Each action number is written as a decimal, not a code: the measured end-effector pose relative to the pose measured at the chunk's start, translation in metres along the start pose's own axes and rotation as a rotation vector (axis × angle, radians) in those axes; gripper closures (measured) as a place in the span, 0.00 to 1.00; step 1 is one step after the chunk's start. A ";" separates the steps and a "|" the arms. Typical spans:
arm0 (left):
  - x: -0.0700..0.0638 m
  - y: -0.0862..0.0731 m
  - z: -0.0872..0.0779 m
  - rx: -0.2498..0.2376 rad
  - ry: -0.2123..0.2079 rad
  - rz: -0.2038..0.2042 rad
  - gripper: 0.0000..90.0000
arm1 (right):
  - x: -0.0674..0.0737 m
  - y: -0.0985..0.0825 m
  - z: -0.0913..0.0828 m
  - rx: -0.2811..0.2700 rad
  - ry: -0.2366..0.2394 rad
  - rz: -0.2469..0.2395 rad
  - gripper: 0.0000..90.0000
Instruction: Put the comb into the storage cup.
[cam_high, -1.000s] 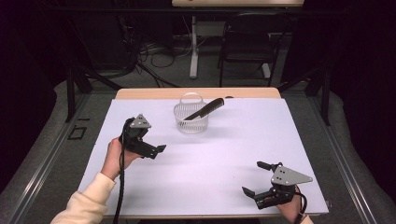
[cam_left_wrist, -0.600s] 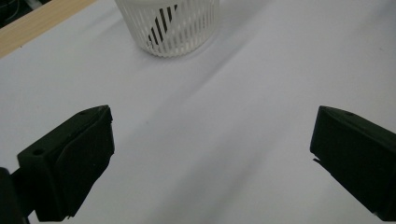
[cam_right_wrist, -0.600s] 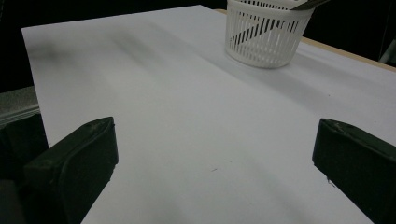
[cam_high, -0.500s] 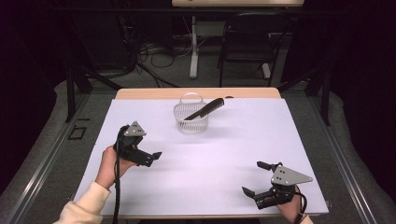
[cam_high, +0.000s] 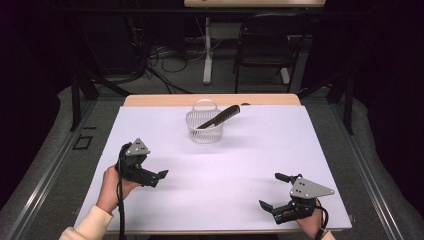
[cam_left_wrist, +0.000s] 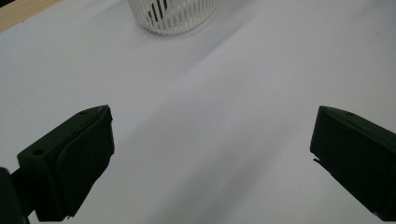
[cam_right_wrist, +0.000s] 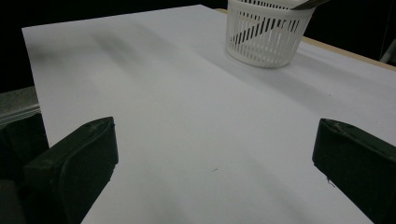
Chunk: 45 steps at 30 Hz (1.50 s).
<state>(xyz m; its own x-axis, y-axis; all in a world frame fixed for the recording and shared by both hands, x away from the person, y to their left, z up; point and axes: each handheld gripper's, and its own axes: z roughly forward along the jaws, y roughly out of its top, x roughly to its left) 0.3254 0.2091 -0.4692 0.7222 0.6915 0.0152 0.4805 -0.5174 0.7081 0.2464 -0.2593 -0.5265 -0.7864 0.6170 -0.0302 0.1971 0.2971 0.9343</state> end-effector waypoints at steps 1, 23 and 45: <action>0.000 -0.001 -0.001 0.001 0.000 0.000 0.00 | 0.000 0.000 0.000 0.000 0.001 0.001 0.00; -0.009 -0.031 -0.009 -0.019 0.010 -0.037 0.00 | 0.000 0.000 0.000 0.003 0.001 0.000 0.00; -0.022 -0.065 -0.031 -0.120 0.063 -0.089 0.00 | 0.000 0.000 0.001 0.003 0.004 0.007 0.00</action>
<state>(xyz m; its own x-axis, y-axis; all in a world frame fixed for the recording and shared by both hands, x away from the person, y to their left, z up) 0.2632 0.2428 -0.4937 0.6446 0.7645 -0.0099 0.4760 -0.3911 0.7877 0.2466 -0.2584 -0.5266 -0.7876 0.6158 -0.0222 0.2046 0.2953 0.9332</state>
